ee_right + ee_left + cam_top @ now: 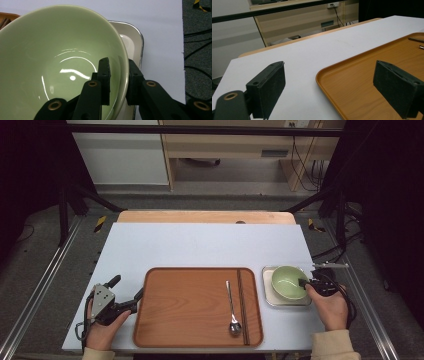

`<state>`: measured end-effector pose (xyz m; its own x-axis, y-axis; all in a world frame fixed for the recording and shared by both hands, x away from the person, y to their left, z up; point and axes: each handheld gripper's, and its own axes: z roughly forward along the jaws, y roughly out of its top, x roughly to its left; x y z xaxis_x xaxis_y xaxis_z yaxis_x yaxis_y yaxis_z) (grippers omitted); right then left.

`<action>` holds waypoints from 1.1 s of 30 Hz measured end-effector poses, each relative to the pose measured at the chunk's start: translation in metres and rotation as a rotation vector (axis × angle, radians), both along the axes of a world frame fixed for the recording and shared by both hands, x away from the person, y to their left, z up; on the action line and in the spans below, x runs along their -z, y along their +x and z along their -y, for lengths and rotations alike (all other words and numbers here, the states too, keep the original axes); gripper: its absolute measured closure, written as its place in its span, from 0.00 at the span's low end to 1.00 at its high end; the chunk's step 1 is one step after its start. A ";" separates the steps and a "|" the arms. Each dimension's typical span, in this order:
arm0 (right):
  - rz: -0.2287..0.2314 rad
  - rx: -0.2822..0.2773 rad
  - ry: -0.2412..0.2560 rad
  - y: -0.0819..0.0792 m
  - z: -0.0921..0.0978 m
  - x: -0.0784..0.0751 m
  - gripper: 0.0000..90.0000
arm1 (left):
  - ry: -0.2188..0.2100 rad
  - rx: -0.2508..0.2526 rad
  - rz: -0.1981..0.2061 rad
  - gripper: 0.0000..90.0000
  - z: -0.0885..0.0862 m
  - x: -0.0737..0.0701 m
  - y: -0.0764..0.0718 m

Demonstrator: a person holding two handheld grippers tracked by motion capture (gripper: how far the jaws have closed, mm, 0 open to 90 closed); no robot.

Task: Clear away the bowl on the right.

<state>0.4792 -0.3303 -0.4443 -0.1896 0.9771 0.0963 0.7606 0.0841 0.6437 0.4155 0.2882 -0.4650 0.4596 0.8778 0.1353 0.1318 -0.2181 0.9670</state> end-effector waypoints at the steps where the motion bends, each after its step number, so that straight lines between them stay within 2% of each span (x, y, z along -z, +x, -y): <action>1: -0.002 0.004 0.002 0.000 0.000 0.000 0.89 | 0.002 0.000 0.000 0.12 0.000 0.000 0.000; 8: 0.005 0.009 0.004 0.001 0.001 0.001 0.91 | 0.005 0.002 -0.002 0.12 0.001 0.000 0.000; 14: 0.000 0.022 0.065 0.001 0.003 -0.001 0.93 | 0.005 0.002 -0.003 0.12 0.001 0.000 0.000; 17: 0.022 0.024 0.095 0.000 0.003 -0.003 0.93 | 0.004 0.002 -0.003 0.12 0.001 0.000 0.000; 18: 0.024 0.029 0.087 0.000 0.003 -0.003 0.93 | 0.004 0.003 -0.003 0.12 0.001 0.000 0.000; 21: 0.037 0.037 0.102 -0.001 0.004 -0.004 0.93 | 0.001 0.002 -0.002 0.12 0.001 0.000 0.000; 25: 0.065 0.043 0.082 -0.002 0.005 -0.007 0.93 | 0.001 0.001 -0.002 0.12 0.001 0.000 0.000; 28: 0.075 0.052 0.100 -0.004 0.005 -0.010 0.93 | 0.001 0.001 -0.001 0.12 0.001 0.000 0.000; 33: 0.118 0.039 0.104 -0.006 0.003 -0.017 0.93 | 0.001 0.003 0.000 0.12 0.001 0.000 0.000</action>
